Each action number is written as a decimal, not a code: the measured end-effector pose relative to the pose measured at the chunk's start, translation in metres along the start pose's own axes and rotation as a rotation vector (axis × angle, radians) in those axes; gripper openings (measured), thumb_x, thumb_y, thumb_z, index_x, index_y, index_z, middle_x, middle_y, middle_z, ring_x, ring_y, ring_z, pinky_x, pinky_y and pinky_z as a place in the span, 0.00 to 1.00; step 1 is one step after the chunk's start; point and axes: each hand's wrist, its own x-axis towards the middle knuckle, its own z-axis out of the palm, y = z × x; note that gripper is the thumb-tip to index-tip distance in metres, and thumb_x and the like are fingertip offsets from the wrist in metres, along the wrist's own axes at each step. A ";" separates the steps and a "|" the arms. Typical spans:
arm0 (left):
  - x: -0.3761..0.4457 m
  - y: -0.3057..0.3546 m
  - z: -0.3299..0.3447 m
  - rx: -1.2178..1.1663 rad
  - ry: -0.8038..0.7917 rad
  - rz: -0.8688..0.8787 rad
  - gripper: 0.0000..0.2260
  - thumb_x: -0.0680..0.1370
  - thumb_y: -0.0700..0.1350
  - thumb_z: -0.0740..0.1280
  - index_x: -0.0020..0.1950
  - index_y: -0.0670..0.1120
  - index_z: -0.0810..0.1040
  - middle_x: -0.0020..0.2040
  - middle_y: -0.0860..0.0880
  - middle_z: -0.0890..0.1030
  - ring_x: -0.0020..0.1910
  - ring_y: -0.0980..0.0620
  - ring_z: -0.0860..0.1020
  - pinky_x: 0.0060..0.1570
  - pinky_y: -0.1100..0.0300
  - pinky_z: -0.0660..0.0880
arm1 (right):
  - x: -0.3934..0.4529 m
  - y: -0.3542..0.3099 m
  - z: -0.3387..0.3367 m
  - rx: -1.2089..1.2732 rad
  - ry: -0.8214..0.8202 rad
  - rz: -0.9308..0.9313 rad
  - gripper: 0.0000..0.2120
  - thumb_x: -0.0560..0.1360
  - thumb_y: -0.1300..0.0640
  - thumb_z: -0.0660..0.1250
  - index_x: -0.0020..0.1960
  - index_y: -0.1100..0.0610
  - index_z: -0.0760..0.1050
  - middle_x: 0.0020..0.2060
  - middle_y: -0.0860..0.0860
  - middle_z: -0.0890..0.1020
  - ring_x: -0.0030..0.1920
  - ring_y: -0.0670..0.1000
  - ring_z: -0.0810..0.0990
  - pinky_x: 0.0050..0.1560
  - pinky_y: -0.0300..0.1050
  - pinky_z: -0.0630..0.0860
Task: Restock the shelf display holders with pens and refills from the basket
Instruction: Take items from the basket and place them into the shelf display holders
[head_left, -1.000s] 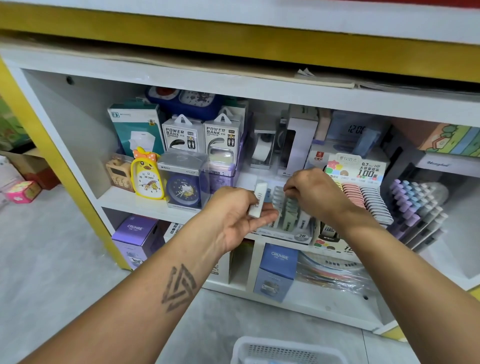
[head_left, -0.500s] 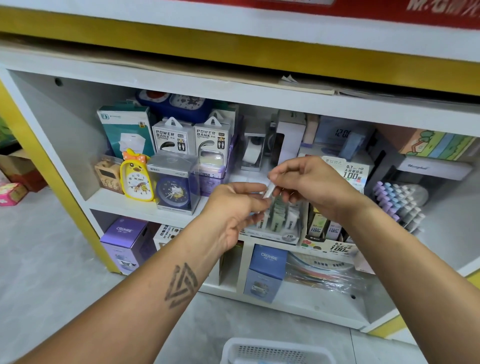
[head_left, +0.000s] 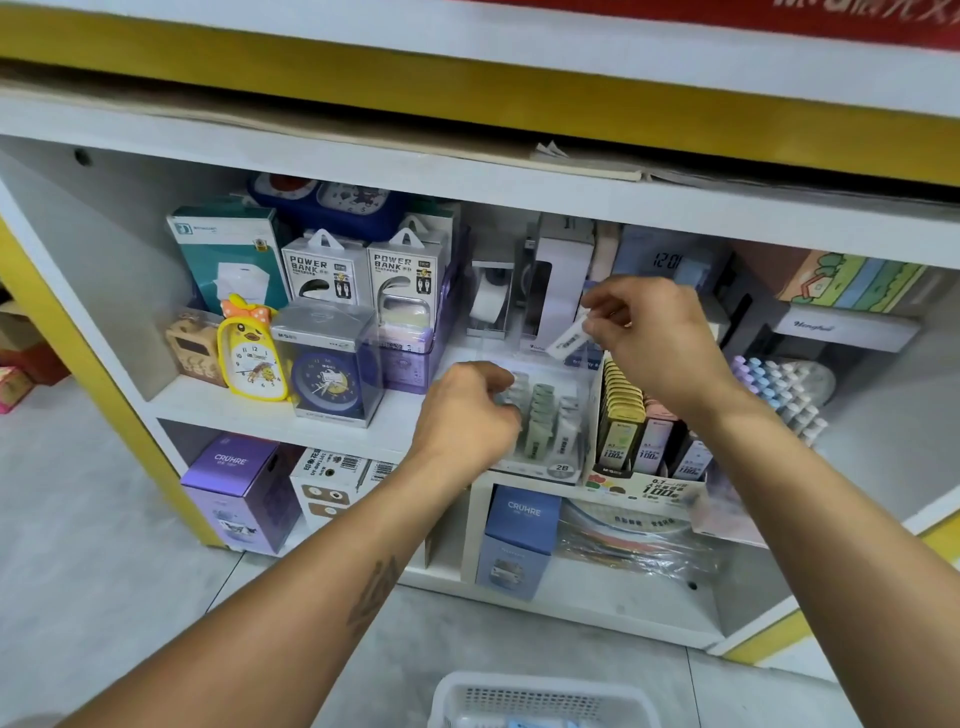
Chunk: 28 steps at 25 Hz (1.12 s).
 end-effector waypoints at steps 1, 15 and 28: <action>-0.003 -0.003 0.000 0.178 -0.037 0.074 0.17 0.75 0.40 0.67 0.64 0.49 0.79 0.61 0.51 0.81 0.57 0.49 0.79 0.57 0.63 0.74 | 0.000 0.003 0.003 -0.130 0.006 -0.073 0.07 0.77 0.64 0.69 0.53 0.57 0.82 0.43 0.51 0.85 0.42 0.48 0.82 0.46 0.39 0.78; -0.014 -0.018 0.011 0.673 -0.387 0.515 0.29 0.76 0.39 0.64 0.77 0.42 0.62 0.79 0.45 0.59 0.78 0.49 0.55 0.75 0.59 0.55 | -0.012 0.002 0.030 -0.421 -0.337 -0.151 0.05 0.75 0.65 0.68 0.48 0.58 0.81 0.44 0.55 0.82 0.46 0.57 0.79 0.48 0.51 0.78; -0.009 -0.020 0.011 0.679 -0.406 0.503 0.29 0.75 0.37 0.64 0.76 0.44 0.64 0.79 0.46 0.59 0.78 0.50 0.56 0.74 0.58 0.57 | -0.008 0.018 0.030 -0.453 -0.281 -0.123 0.17 0.76 0.68 0.63 0.62 0.59 0.80 0.59 0.56 0.82 0.60 0.56 0.79 0.61 0.49 0.75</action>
